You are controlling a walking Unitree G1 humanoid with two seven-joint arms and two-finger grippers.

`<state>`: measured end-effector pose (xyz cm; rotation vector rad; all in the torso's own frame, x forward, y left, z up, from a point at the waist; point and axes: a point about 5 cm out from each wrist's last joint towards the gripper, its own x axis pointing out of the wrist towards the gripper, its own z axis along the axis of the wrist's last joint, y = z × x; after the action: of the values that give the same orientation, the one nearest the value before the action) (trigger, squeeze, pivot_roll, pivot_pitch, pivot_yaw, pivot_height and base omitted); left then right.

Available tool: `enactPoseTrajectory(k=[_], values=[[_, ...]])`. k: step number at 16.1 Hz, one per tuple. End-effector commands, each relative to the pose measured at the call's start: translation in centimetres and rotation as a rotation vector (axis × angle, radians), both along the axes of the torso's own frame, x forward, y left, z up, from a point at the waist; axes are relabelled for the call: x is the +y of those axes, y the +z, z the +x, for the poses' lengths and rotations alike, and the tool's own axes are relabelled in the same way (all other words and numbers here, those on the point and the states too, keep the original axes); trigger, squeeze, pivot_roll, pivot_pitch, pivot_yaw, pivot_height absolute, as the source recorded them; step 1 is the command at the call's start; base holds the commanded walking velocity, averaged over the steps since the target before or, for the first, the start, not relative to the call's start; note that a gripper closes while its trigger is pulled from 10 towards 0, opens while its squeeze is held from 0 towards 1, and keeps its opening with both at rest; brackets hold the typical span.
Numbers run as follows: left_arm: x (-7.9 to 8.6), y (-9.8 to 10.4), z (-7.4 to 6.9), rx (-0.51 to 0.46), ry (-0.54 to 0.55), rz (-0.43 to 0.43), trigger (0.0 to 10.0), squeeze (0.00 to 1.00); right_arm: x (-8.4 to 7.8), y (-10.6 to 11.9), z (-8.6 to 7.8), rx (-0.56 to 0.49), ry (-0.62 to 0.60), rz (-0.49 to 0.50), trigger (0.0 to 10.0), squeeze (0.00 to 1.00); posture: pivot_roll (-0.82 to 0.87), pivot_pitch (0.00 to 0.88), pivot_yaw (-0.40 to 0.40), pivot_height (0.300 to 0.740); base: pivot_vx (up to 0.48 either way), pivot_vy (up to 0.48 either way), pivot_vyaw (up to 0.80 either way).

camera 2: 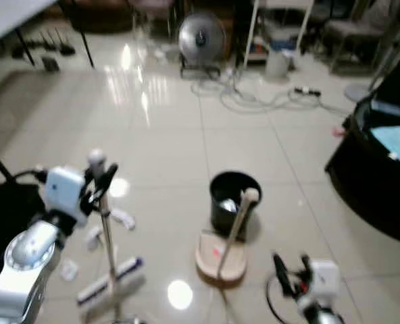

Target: Sweep floor

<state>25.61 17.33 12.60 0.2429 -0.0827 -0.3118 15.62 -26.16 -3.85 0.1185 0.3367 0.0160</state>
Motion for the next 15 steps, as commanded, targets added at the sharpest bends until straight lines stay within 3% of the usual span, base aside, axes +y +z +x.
enactPoseTrajectory(k=[1,2,3,5,8,10,11,13,14,15], values=[[0.0,1.1,0.2,-0.049,0.0,0.02,10.0,0.0,0.0,0.2,0.2,-0.023,0.005,0.005,10.0,0.0,0.05,0.057,0.006,0.74,0.0,0.0,0.0],[-0.1,1.2,0.2,-0.05,-0.001,0.019,10.0,0.0,-0.7,0.3,0.1,-0.015,-0.014,-0.019,10.0,0.0,0.06,0.057,0.007,0.74,0.0,0.0,0.0],[-0.2,1.3,0.4,-0.052,-0.004,0.017,10.0,0.0,-2.5,1.6,2.3,-0.038,-0.053,-0.031,10.0,0.0,0.06,0.058,0.005,0.74,0.0,0.0,0.0],[-0.3,1.5,0.5,-0.053,-0.005,0.013,10.0,0.0,-3.2,2.5,3.7,-0.064,-0.047,-0.01,10.0,0.0,0.06,0.058,0.005,0.74,0.0,0.0,0.0],[-0.4,1.7,0.7,-0.066,-0.001,-0.002,10.0,0.0,-1.5,4.0,5.5,-0.187,0.078,-0.045,10.0,0.0,0.06,0.059,-0.002,0.74,0.0,0.0,0.0],[-1.0,1.6,0.9,-0.074,-0.008,-0.015,10.0,0.0,-1.9,5.8,6.4,-0.285,0.189,-0.119,10.0,0.0,0.05,0.056,-0.011,0.74,0.0,0.0,0.0],[-1.0,1.5,0.9,-0.071,-0.004,-0.015,10.0,0.0,-2.1,6.1,6.6,-0.297,0.19,-0.084,10.0,0.0,0.05,0.055,-0.014,0.74,0.0,0.0,0.0],[-1.1,1.4,1.2,-0.065,0.007,-0.019,10.0,0.0,-3.1,7.1,7.7,-0.347,0.178,0.076,10.0,0.0,0.05,0.048,-0.022,0.74,0.0,0.0,0.0],[-1.1,1.4,1.2,-0.064,0.008,-0.024,10.0,0.0,-3.1,7.5,8.1,-0.359,0.202,0.102,10.0,0.0,0.05,0.044,-0.025,0.74,0.0,0.0,0.0],[-1.2,1.5,1.3,-0.063,0.006,-0.029,10.0,0.0,-2.8,8.2,8.8,-0.362,0.301,0.091,10.0,0.0,0.05,0.04,-0.029,0.74,0.0,0.0,0.0]])
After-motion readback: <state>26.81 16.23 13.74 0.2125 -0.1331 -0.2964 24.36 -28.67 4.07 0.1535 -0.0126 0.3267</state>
